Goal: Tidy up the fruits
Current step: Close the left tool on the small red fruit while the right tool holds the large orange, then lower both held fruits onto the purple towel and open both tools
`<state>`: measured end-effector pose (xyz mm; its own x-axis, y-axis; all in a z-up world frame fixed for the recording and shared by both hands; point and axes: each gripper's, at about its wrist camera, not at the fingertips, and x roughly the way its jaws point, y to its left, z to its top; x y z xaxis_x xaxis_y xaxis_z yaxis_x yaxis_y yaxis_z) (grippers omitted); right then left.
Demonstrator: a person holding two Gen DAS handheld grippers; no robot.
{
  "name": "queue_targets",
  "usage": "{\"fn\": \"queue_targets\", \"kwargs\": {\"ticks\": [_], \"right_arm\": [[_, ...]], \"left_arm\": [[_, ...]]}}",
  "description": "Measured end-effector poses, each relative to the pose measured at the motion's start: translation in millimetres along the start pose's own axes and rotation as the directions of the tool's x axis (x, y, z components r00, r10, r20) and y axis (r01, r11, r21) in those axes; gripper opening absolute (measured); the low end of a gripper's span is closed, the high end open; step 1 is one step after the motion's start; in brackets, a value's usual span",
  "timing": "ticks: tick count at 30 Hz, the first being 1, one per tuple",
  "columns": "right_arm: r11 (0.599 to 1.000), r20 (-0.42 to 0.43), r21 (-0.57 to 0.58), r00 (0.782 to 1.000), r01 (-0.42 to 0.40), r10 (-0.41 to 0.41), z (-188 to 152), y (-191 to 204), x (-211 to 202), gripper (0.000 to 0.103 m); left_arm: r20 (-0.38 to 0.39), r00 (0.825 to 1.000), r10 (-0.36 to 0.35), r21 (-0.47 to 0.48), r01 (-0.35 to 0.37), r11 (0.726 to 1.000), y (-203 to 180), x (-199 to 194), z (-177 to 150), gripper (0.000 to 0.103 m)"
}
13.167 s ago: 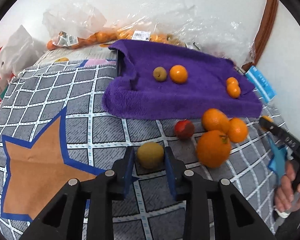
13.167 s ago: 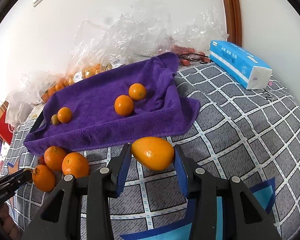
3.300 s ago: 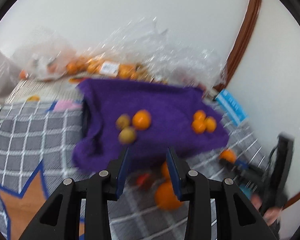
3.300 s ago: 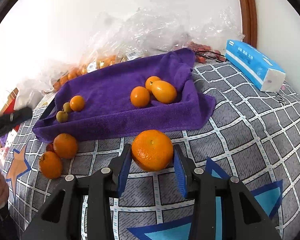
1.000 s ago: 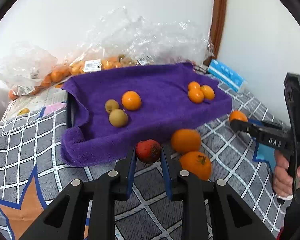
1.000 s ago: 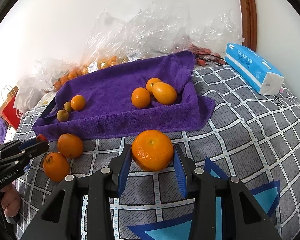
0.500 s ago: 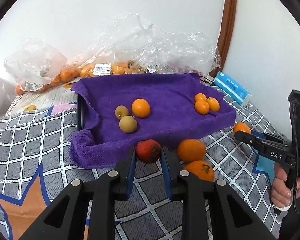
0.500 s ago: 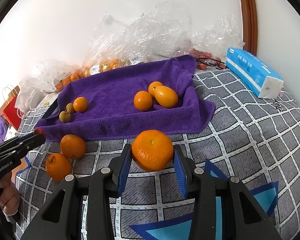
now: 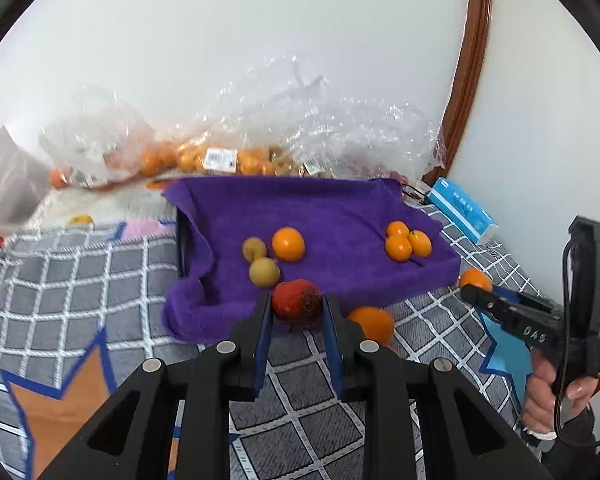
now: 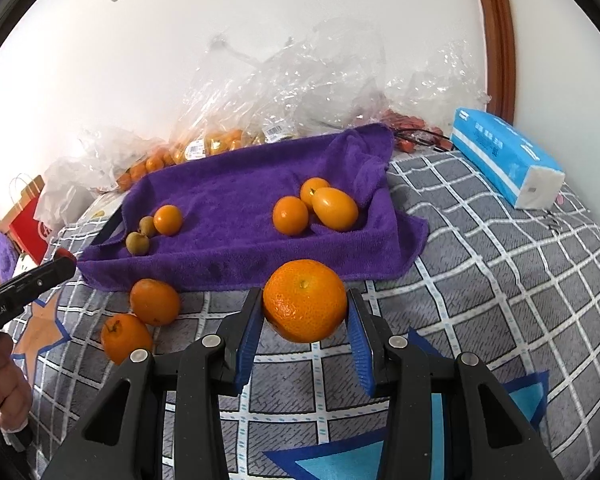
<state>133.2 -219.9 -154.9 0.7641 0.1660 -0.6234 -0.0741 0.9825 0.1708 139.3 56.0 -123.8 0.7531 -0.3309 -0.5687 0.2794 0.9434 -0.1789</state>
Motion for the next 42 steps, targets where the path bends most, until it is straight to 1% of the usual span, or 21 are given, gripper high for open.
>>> {"fn": "queue_targets", "kwargs": {"ticks": [3,6,10,14,19,22,23,24,27,34,38,42], "right_arm": [[1.000,0.041,-0.013,0.999,-0.023,0.023,16.4,4.6,-12.4,0.041],[0.999,0.080,-0.038,0.996,-0.025,0.028,37.2,10.2,-18.9,0.041],[0.998,0.097,-0.055,0.995,-0.031,0.036,61.3,14.4,-12.2,0.041],[0.997,0.103,-0.072,0.994,-0.032,0.039,75.0,19.5,1.3,0.041],[0.997,0.066,-0.055,0.996,-0.055,0.059,71.1,16.5,30.7,0.041],[0.997,0.013,-0.045,0.998,-0.065,0.065,63.4,12.3,50.5,0.041],[0.998,-0.009,-0.047,0.999,-0.049,0.049,62.3,12.0,55.4,0.041],[0.998,-0.015,-0.051,0.999,-0.040,0.040,62.2,11.9,57.9,0.041],[0.998,-0.030,-0.037,0.999,-0.046,0.045,60.2,8.6,63.8,0.041],[0.999,-0.104,-0.032,0.995,-0.015,0.011,50.6,2.1,78.3,0.041],[1.000,-0.092,-0.025,0.996,-0.014,0.011,50.0,1.1,79.6,0.042],[1.000,-0.085,-0.020,0.996,-0.007,0.005,50.4,1.0,79.9,0.042]], "left_arm": [[0.017,1.000,0.013,-0.002,-0.013,1.000,-3.2,-4.5,11.8,0.024],[0.039,0.999,0.017,-0.021,-0.016,1.000,-6.0,-1.4,25.8,0.024],[0.046,0.999,0.013,-0.056,-0.011,0.998,-5.9,11.9,40.4,0.024],[0.037,0.999,0.005,-0.097,-0.001,0.995,-3.4,32.4,49.7,0.024],[0.001,1.000,-0.005,-0.138,0.005,0.990,2.6,62.1,47.2,0.024],[-0.024,1.000,-0.020,-0.138,0.017,0.990,5.7,75.0,39.1,0.024],[-0.046,0.999,-0.026,-0.143,0.019,0.990,6.9,81.5,37.6,0.024],[-0.052,0.998,-0.044,-0.152,0.036,0.988,7.8,84.4,36.6,0.024],[-0.070,0.995,-0.067,-0.171,0.054,0.984,9.0,90.8,33.7,0.024],[-0.092,0.990,-0.103,-0.183,0.085,0.979,8.0,99.5,26.5,0.024],[-0.109,0.989,-0.102,-0.183,0.081,0.980,8.3,103.7,24.8,0.024],[-0.107,0.989,-0.102,-0.185,0.081,0.979,9.0,104.2,25.4,0.024]]}}
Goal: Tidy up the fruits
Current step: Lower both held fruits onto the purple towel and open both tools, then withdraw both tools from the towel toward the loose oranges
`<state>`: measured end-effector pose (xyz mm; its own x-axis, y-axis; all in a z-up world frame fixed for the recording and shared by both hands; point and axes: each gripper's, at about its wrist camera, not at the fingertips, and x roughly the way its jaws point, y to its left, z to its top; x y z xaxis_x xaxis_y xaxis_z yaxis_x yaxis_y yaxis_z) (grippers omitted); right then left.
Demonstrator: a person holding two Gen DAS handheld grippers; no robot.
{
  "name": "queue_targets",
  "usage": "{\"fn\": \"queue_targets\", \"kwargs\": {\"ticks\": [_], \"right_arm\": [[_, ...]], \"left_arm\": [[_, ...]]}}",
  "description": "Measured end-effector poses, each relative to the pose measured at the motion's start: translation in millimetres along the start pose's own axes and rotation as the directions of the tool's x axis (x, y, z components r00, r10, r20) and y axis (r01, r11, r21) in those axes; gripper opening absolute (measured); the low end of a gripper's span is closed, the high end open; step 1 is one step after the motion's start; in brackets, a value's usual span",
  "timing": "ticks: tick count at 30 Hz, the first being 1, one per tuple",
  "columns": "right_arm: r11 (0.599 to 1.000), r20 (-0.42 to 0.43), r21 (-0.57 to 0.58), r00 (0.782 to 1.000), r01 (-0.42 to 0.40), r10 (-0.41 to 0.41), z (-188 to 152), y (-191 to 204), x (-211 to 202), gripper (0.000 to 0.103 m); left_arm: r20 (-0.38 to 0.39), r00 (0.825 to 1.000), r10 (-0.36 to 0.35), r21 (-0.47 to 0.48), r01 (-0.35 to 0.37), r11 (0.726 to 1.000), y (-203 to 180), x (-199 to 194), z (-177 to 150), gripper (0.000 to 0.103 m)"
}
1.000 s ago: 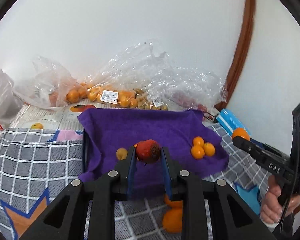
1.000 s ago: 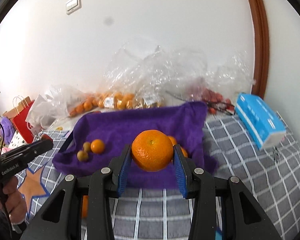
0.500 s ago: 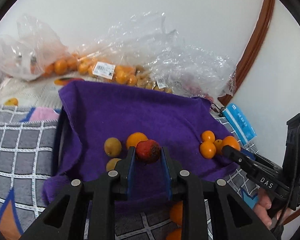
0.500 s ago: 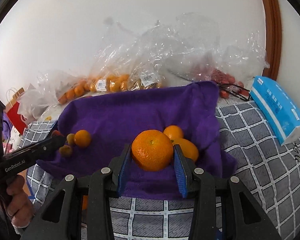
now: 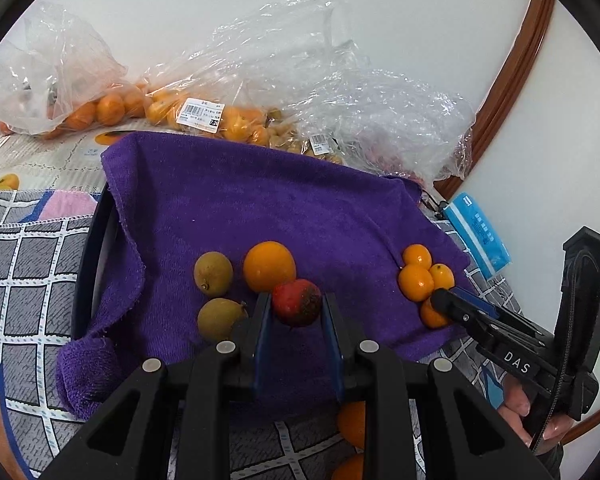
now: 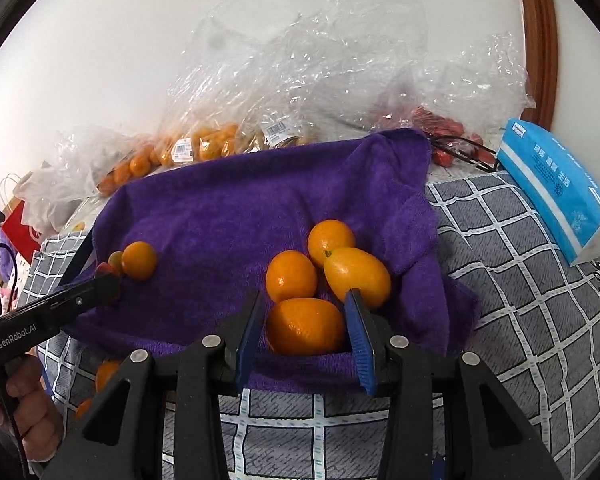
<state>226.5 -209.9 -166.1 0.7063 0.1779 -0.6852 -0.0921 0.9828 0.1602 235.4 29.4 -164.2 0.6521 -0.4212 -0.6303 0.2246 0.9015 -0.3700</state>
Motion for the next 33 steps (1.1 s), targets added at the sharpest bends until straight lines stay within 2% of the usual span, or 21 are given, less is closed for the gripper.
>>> {"fn": "queue_targets", "kwargs": {"ticks": [13,16,20,26,30,33], "right_arm": [[1.000,0.025,0.014,1.000,0.014,-0.015,0.1,-1.7,-2.8,0.043],[1.000,0.048,0.014,0.999,0.009,-0.009,0.1,-1.4,-6.9,0.046],[1.000,0.067,0.012,0.998,0.000,-0.001,-0.4,-0.2,-10.2,0.046],[1.000,0.101,-0.003,0.995,0.006,-0.006,-1.7,3.7,-16.0,0.046],[0.999,0.145,-0.018,0.989,0.027,-0.024,-5.8,8.3,-23.0,0.048],[0.999,0.150,-0.045,0.989,0.012,-0.005,-8.5,13.7,-25.9,0.048]], "left_arm": [[0.021,1.000,0.007,0.002,-0.007,1.000,-1.5,-4.7,0.8,0.024],[0.064,0.998,-0.010,0.013,0.009,1.000,-4.0,-15.0,1.5,0.036],[0.108,0.994,-0.005,0.032,0.002,0.999,-6.0,-26.7,3.2,0.037],[0.193,0.978,0.078,-0.027,-0.074,0.997,10.9,-47.4,10.7,0.037],[0.255,0.946,0.197,-0.067,-0.186,0.980,22.7,-57.8,13.9,0.037],[0.260,0.937,0.231,-0.103,-0.211,0.972,32.5,-59.5,15.6,0.037]]}}
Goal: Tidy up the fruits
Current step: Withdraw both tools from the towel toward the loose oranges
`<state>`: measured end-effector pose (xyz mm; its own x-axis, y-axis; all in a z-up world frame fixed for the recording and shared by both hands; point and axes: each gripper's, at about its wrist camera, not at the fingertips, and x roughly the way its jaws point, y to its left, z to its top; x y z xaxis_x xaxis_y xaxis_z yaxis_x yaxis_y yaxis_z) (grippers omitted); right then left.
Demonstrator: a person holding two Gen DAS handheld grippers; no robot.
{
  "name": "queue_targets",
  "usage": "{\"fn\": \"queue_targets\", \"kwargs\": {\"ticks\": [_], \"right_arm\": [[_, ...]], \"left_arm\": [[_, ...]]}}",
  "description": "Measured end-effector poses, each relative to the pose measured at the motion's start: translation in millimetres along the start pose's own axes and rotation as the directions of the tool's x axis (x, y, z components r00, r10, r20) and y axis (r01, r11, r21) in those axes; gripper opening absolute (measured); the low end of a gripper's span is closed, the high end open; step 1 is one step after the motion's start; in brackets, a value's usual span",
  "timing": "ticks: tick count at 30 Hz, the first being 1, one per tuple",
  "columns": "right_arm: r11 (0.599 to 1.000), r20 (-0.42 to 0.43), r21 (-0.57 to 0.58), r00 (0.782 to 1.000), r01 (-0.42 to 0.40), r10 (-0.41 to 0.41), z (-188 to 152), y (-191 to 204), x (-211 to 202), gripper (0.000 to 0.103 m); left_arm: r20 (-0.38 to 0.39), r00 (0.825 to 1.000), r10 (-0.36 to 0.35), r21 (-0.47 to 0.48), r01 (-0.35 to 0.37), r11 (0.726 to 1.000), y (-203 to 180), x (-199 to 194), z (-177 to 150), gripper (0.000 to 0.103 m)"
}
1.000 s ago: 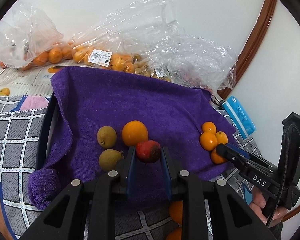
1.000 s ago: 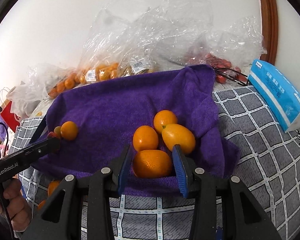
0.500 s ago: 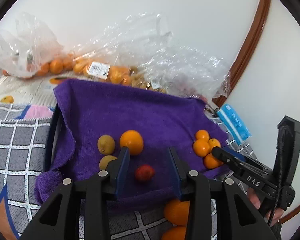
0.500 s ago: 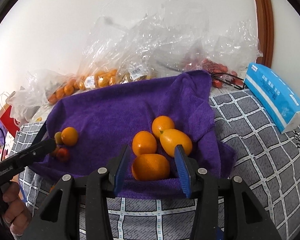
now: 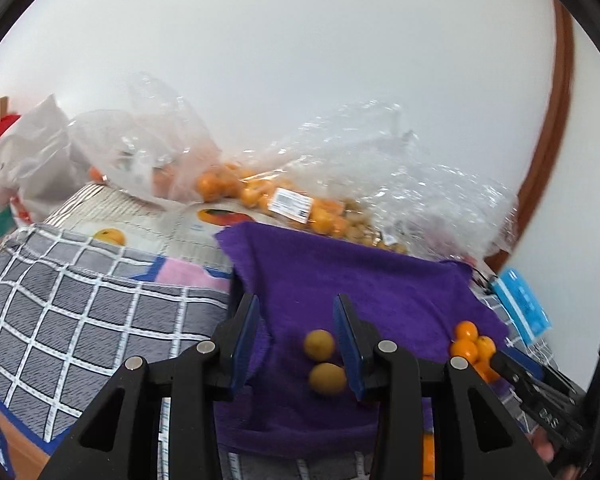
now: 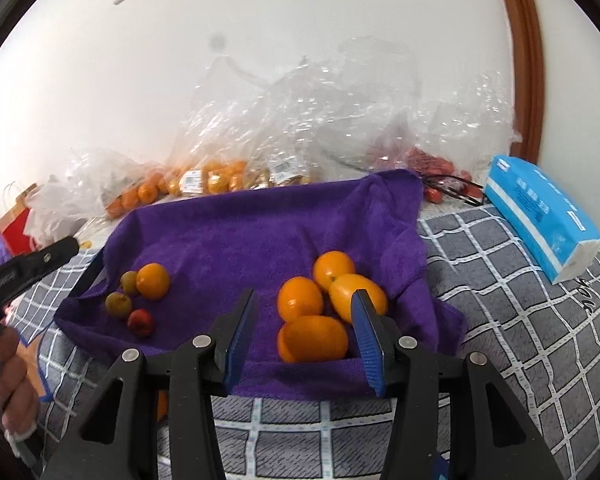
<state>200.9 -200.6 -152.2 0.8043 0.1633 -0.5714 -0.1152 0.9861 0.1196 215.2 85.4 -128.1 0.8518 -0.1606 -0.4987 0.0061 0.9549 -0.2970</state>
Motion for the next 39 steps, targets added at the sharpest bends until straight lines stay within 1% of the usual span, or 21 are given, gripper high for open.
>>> {"fn": "queue_targets", "kwargs": {"ticks": [2,6,8,10,13,17,21,23,27,29,31,33,35,39], "right_arm": [[1.000,0.018,-0.020,1.000,0.013,-0.012,-1.7,5.2,-3.8,0.048],[0.999,0.058,-0.044,0.998,0.006,-0.004,-2.8,12.8,-12.1,0.048],[0.999,0.087,-0.039,0.996,0.002,0.002,-2.3,14.5,-17.6,0.048],[0.999,0.090,-0.035,0.996,-0.002,0.005,-1.6,16.6,-21.6,0.048],[1.000,0.033,-0.008,0.999,-0.012,0.012,-4.4,21.1,-23.7,0.048],[0.999,-0.050,0.004,0.998,-0.050,0.050,-14.9,33.2,-27.6,0.048],[0.996,-0.062,-0.013,0.994,-0.091,0.090,-25.3,48.3,-37.9,0.048],[0.994,-0.068,-0.011,0.992,-0.107,0.106,-27.9,54.3,-41.2,0.048],[0.990,-0.120,-0.003,0.983,-0.143,0.142,-30.0,64.8,-36.8,0.048],[0.989,-0.140,-0.014,0.980,-0.146,0.143,-31.0,70.4,-35.2,0.048],[0.988,-0.151,-0.023,0.978,-0.151,0.146,-30.6,75.2,-33.6,0.048],[0.988,-0.158,-0.030,0.976,-0.153,0.147,-30.8,79.1,-31.6,0.048],[0.988,-0.166,-0.035,0.976,-0.151,0.143,-31.3,81.3,-28.1,0.048],[0.987,-0.200,-0.010,0.968,-0.159,0.154,-33.7,82.7,-17.6,0.048]], "left_arm": [[0.004,1.000,0.024,-0.021,-0.024,1.000,5.3,1.3,0.0,0.037],[0.015,0.998,0.065,-0.034,-0.064,0.997,12.4,2.0,1.0,0.037],[0.019,0.998,0.059,-0.035,-0.058,0.998,12.8,0.6,1.0,0.037],[0.009,0.999,0.034,-0.029,-0.034,0.999,12.9,-1.3,1.6,0.037],[0.010,1.000,0.015,-0.034,-0.015,0.999,12.2,-5.8,1.5,0.037],[0.007,1.000,-0.005,-0.033,0.005,0.999,8.7,-9.2,0.9,0.037],[-0.009,1.000,-0.020,-0.028,0.019,0.999,4.8,-8.7,0.0,0.039],[-0.003,1.000,-0.018,-0.018,0.018,1.000,2.7,-10.4,-0.2,0.040],[0.012,1.000,-0.009,0.005,0.008,1.000,-0.9,-14.5,0.4,0.042],[0.018,1.000,-0.009,0.004,0.009,1.000,0.0,-16.2,2.1,0.043],[0.029,1.000,-0.009,-0.003,0.009,1.000,2.5,-19.0,4.2,0.046],[0.034,0.999,-0.004,-0.024,0.005,1.000,7.2,-20.8,7.1,0.046],[0.035,0.999,-0.014,-0.047,0.015,0.999,12.0,-22.4,9.5,0.046],[0.043,0.999,-0.023,-0.085,0.027,0.996,19.5,-25.2,11.8,0.047]]}}
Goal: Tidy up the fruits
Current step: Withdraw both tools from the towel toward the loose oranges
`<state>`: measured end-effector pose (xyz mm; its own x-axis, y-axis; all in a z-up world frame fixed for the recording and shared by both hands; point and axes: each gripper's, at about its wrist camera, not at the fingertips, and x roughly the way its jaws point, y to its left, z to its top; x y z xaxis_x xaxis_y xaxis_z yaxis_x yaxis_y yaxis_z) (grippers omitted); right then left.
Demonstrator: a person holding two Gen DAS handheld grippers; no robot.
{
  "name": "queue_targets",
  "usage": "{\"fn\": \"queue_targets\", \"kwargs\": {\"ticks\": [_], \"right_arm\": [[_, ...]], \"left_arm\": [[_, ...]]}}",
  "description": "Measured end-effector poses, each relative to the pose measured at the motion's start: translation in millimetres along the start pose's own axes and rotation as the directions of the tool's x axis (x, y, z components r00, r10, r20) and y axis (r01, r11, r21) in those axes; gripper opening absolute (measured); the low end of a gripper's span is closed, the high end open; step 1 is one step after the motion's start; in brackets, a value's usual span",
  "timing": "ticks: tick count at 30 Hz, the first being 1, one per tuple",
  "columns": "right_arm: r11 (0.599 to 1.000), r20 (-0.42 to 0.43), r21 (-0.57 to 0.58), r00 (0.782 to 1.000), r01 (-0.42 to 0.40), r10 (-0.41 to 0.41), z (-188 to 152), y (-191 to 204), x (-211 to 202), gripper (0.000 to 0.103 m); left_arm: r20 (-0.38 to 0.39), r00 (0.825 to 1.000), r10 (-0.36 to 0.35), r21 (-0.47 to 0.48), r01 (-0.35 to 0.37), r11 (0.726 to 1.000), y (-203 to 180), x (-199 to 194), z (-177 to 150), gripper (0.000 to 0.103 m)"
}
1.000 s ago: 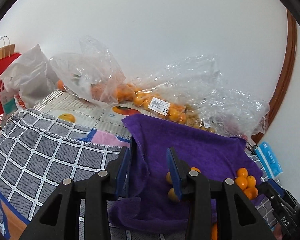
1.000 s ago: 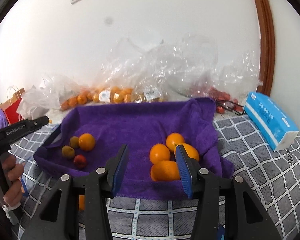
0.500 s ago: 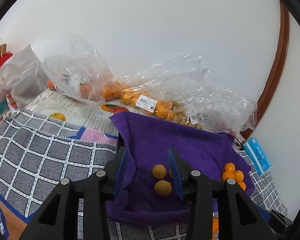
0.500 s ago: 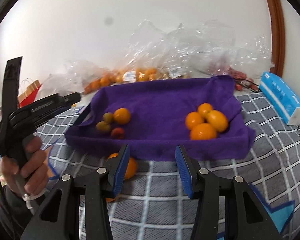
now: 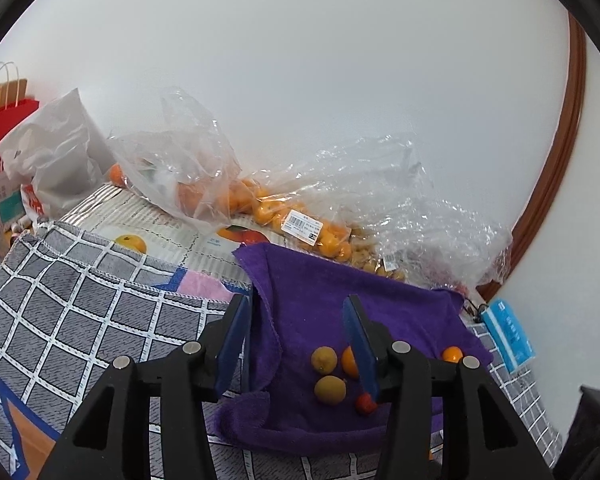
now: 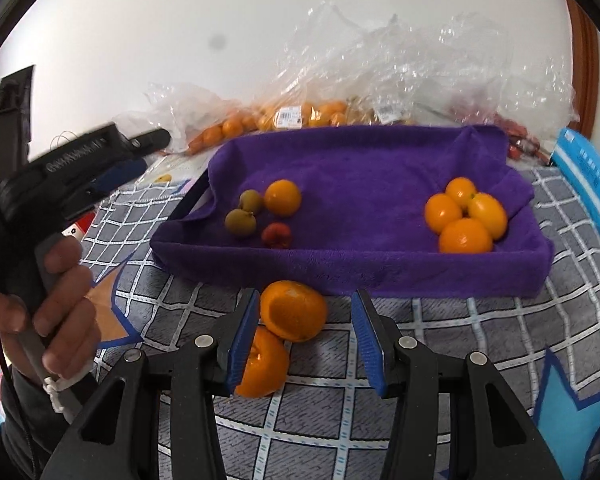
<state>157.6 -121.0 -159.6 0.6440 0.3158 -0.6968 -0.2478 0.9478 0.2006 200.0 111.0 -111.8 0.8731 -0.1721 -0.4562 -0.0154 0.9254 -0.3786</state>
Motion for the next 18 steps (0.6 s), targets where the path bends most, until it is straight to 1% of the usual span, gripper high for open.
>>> {"fn": "queue_targets", "kwargs": {"ticks": [4,8,10,12,15,18], "right_arm": [[0.999,-0.034,0.025,0.999,-0.020,0.021,2.4,1.5,10.2,0.048],[0.999,-0.047,0.040,0.999,-0.002,0.004,5.8,2.5,17.5,0.048],[0.999,-0.047,0.050,0.999,-0.001,0.003,6.4,2.4,20.4,0.047],[0.999,-0.070,0.041,0.998,0.004,-0.001,5.7,4.1,26.9,0.044],[0.999,-0.058,0.042,0.998,0.011,-0.009,4.4,4.7,26.2,0.042],[0.998,-0.040,0.056,0.999,0.007,-0.005,5.1,-2.0,17.1,0.042]], "left_arm": [[-0.012,1.000,-0.014,-0.031,0.013,0.999,5.1,1.1,1.4,0.047],[-0.025,1.000,-0.015,-0.054,0.014,0.998,10.6,3.6,1.9,0.047],[-0.037,0.999,-0.039,-0.073,0.036,0.997,12.9,4.1,2.5,0.047],[-0.028,0.999,-0.040,-0.070,0.038,0.997,12.3,2.0,2.4,0.047],[-0.019,1.000,-0.024,-0.047,0.023,0.999,8.4,1.0,1.3,0.047],[-0.032,0.999,-0.022,-0.033,0.021,0.999,4.8,3.7,-0.3,0.047]]}}
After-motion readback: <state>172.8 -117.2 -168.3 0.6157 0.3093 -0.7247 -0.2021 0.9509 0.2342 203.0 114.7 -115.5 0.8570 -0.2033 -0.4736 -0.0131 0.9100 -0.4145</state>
